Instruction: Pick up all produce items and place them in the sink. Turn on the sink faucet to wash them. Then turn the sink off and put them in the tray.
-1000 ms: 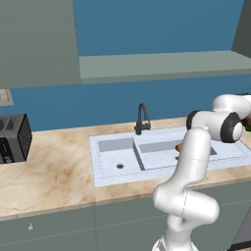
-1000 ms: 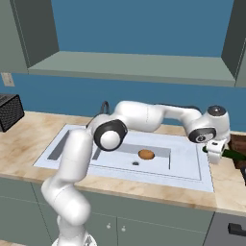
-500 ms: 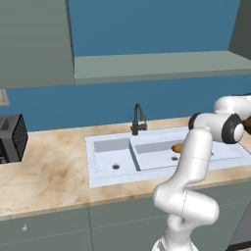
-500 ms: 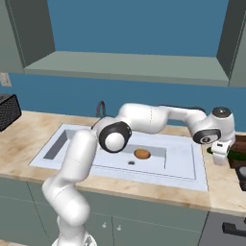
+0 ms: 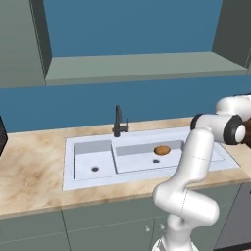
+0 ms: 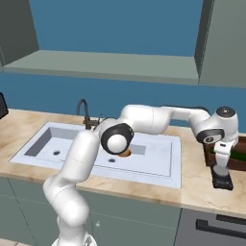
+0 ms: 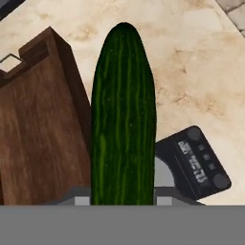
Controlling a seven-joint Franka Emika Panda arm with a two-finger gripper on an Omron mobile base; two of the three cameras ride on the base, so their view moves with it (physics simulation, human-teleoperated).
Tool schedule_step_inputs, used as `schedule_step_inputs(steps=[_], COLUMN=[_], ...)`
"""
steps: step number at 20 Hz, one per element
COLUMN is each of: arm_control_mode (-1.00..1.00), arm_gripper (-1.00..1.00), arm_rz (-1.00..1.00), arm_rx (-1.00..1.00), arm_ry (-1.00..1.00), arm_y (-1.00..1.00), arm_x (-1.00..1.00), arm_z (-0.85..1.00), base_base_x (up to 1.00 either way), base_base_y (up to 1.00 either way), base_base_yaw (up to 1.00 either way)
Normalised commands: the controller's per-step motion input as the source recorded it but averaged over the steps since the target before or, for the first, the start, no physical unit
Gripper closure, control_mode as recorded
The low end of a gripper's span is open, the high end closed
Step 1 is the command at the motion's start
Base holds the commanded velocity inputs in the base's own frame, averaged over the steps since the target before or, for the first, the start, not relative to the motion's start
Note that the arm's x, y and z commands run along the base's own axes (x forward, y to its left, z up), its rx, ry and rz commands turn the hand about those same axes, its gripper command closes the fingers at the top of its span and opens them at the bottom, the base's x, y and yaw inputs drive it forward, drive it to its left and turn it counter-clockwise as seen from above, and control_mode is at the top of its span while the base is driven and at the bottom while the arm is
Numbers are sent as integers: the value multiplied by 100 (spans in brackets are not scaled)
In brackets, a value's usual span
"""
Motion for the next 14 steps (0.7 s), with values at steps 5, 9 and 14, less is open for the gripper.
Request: schedule_step_inputs(steps=[5, 9, 14], arm_control_mode=[100, 100, 100], arm_gripper=[100, 100, 100], arm_rz=[0, 0, 0], arm_rx=[0, 0, 0], arm_ry=[0, 0, 0], arm_y=[0, 0, 0], arm_x=[0, 0, 0], arm_z=[0, 0, 0], base_base_x=[19, 32, 36], base_base_y=[-33, -34, -37], base_base_yaw=[7, 9, 8])
